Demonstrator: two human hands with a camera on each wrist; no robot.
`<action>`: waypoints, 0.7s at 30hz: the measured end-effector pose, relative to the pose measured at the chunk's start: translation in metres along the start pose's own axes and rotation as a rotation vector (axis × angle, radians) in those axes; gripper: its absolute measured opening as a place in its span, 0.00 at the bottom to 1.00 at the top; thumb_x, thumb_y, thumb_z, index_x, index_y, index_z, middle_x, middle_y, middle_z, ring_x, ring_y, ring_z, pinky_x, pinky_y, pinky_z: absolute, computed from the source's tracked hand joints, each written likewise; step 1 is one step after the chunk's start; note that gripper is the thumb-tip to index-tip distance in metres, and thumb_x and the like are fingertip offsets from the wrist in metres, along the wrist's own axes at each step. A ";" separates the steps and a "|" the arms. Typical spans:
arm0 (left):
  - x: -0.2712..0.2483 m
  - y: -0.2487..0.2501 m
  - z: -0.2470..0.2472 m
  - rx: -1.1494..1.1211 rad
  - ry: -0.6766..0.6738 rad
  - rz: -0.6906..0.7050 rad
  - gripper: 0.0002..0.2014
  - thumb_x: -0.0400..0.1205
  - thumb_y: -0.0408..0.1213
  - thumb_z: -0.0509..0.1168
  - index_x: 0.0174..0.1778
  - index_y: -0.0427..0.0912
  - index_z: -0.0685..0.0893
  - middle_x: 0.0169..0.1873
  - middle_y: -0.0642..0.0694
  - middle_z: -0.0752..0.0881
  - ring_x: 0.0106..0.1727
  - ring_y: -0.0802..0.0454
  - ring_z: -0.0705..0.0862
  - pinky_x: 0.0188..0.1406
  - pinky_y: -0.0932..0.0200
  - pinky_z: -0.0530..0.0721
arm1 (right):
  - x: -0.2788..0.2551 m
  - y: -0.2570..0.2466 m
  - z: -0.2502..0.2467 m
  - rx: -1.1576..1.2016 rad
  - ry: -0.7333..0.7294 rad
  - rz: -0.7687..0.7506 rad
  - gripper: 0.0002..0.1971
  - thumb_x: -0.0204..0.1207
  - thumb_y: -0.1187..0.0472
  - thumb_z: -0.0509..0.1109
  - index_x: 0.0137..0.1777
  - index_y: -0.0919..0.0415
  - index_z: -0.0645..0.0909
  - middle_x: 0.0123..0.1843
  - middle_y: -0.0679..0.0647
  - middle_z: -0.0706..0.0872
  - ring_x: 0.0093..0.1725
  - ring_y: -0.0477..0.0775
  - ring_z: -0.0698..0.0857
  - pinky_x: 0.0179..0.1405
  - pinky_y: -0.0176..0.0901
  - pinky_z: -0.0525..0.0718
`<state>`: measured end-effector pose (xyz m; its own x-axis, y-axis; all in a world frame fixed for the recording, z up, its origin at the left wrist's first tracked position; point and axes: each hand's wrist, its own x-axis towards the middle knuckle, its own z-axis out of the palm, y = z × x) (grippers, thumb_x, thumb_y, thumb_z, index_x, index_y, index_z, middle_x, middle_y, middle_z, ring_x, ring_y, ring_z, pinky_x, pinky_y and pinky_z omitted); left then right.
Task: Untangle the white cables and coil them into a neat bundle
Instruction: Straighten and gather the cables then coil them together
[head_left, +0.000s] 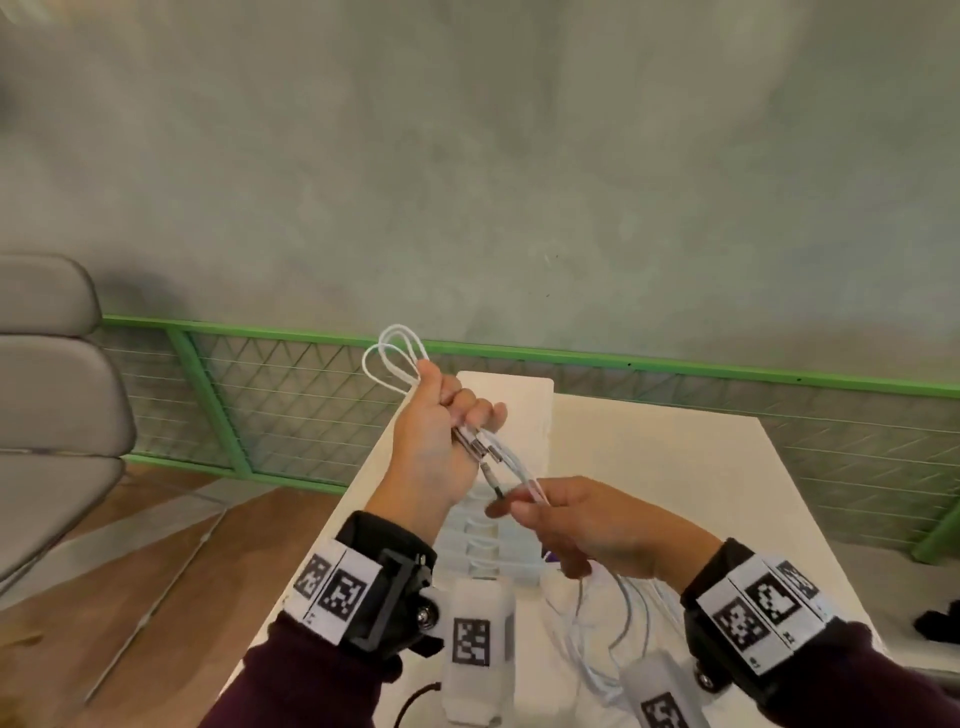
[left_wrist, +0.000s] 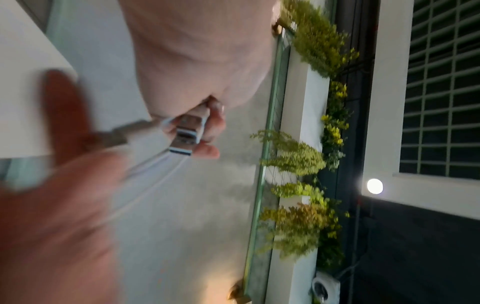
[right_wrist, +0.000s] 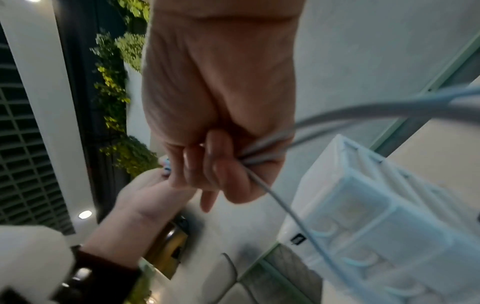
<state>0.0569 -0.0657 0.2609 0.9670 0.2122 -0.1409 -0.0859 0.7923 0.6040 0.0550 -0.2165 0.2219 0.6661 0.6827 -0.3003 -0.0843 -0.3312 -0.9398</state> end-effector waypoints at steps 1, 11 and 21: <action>0.003 0.008 -0.004 -0.035 0.022 0.024 0.25 0.86 0.51 0.49 0.24 0.44 0.62 0.10 0.51 0.62 0.13 0.55 0.67 0.26 0.60 0.83 | -0.003 0.007 -0.005 -0.068 0.028 0.025 0.10 0.80 0.54 0.62 0.55 0.54 0.83 0.27 0.50 0.64 0.21 0.43 0.64 0.21 0.34 0.65; 0.013 0.013 -0.024 0.051 0.105 -0.026 0.24 0.86 0.52 0.52 0.25 0.44 0.64 0.11 0.54 0.61 0.10 0.59 0.58 0.10 0.70 0.63 | -0.036 -0.014 -0.039 -0.746 0.156 0.081 0.13 0.79 0.49 0.64 0.52 0.50 0.88 0.33 0.32 0.80 0.31 0.33 0.79 0.31 0.25 0.74; -0.007 -0.036 -0.016 0.549 -0.201 -0.361 0.35 0.69 0.76 0.52 0.26 0.42 0.69 0.15 0.50 0.62 0.16 0.55 0.60 0.15 0.68 0.62 | -0.041 -0.058 -0.007 -0.591 0.234 -0.222 0.09 0.64 0.59 0.80 0.31 0.47 0.83 0.27 0.31 0.85 0.30 0.28 0.82 0.35 0.21 0.75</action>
<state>0.0491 -0.0868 0.2276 0.9425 -0.1630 -0.2918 0.3328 0.3779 0.8640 0.0374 -0.2301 0.2900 0.7694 0.6388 -0.0048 0.4484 -0.5454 -0.7081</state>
